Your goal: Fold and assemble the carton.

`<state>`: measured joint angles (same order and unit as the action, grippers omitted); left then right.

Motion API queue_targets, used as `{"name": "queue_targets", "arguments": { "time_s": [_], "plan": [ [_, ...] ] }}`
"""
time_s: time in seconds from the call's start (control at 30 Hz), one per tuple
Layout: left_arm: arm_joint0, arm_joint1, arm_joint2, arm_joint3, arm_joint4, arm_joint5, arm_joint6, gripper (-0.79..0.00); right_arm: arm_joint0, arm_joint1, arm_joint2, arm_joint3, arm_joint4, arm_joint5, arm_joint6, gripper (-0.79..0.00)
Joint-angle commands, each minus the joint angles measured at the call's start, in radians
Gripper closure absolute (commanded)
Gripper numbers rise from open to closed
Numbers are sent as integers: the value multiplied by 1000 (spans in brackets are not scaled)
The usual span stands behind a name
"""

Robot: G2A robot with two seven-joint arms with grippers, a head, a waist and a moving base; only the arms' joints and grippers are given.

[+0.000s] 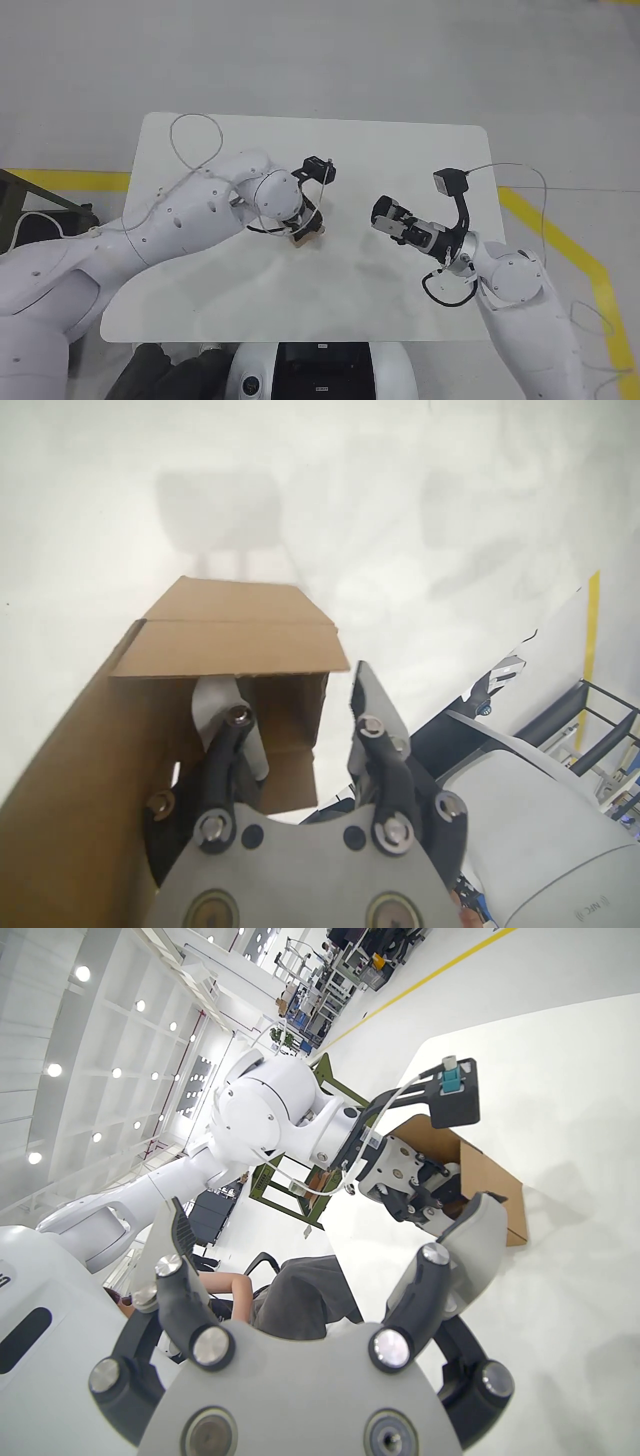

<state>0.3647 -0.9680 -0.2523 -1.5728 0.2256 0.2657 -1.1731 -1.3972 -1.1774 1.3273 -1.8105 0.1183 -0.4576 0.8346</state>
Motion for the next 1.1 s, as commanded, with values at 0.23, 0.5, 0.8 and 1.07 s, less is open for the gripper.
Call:
{"name": "queue_targets", "arguments": {
  "time_s": [0.23, 0.5, 0.8, 1.07],
  "plan": [
    [59, 74, -223, -60, -213, -67, 32, -785, 8, 5, -11, -5, 1, 5, -1, -785],
    [202, 175, -483, -158, -393, -163, 18, -785, 15, 10, -19, -12, 0, 15, 2, -785],
    [375, 254, -780, -176, -510, -306, 99, -785, 60, 12, -51, 24, 10, 14, 24, -785],
    [503, 292, -965, -115, -522, -433, 142, -785, 243, -5, -168, 169, -106, -11, 40, -785]
  ]
}}
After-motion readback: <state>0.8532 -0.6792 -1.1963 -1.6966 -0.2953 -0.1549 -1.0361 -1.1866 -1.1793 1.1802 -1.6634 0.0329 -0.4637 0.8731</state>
